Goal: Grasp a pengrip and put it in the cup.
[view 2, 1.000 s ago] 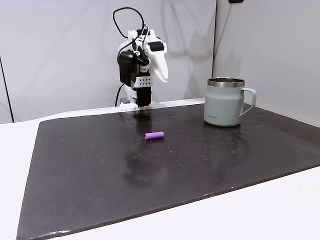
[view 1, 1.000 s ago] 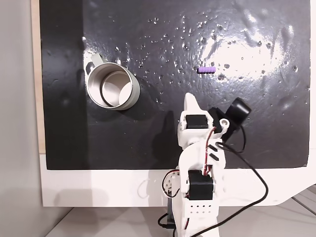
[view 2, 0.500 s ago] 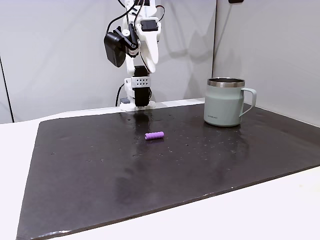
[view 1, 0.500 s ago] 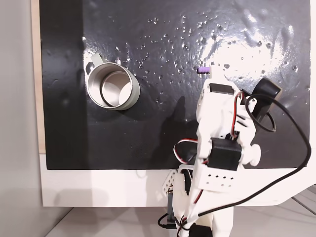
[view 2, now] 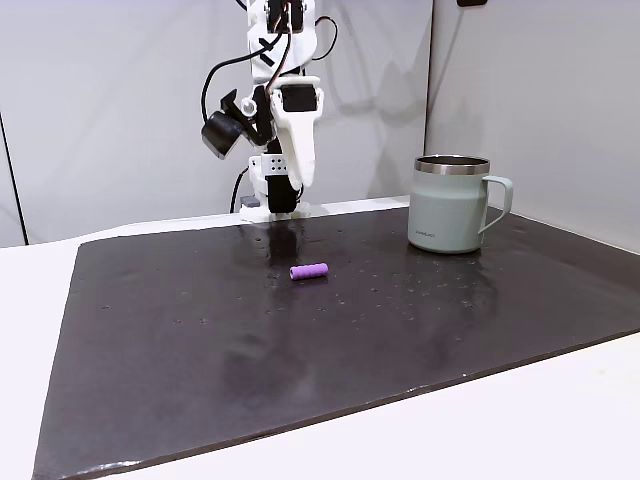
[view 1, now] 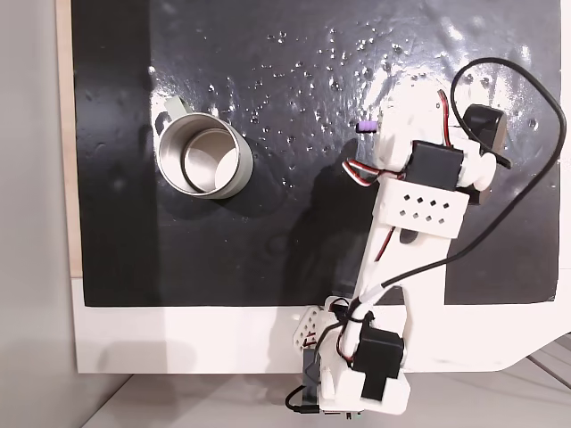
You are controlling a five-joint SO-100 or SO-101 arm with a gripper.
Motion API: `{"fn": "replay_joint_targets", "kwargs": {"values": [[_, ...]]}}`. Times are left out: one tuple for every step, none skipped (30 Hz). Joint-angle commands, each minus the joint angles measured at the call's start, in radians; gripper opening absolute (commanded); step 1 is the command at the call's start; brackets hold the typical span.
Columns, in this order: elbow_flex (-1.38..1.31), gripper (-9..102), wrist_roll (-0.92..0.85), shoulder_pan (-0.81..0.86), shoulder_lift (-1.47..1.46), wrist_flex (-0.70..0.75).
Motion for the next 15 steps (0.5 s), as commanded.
{"fn": "replay_joint_targets", "kwargs": {"values": [[-0.066,24,-0.044,0.012,-0.038,-0.020],[-0.066,24,-0.052,0.012,-0.058,-0.031],[-0.066,24,-0.058,0.014,-0.077,-0.041],[-0.067,24,-0.064,0.015,-0.094,-0.055],[-0.067,24,-0.069,0.017,-0.109,-0.069],[-0.069,24,-0.072,0.018,-0.126,-0.080],[-0.071,24,-0.077,0.018,-0.140,-0.089],[-0.072,24,-0.078,0.018,-0.155,-0.097],[-0.077,24,-0.078,0.018,-0.169,-0.101],[-0.080,24,-0.078,0.018,-0.186,-0.104],[-0.086,24,-0.080,0.017,-0.202,-0.106],[-0.091,24,-0.080,0.015,-0.219,-0.106],[-0.094,24,-0.084,0.014,-0.236,-0.107],[-0.098,24,-0.087,0.014,-0.253,-0.110],[-0.104,24,-0.087,0.015,-0.272,-0.114]]}}
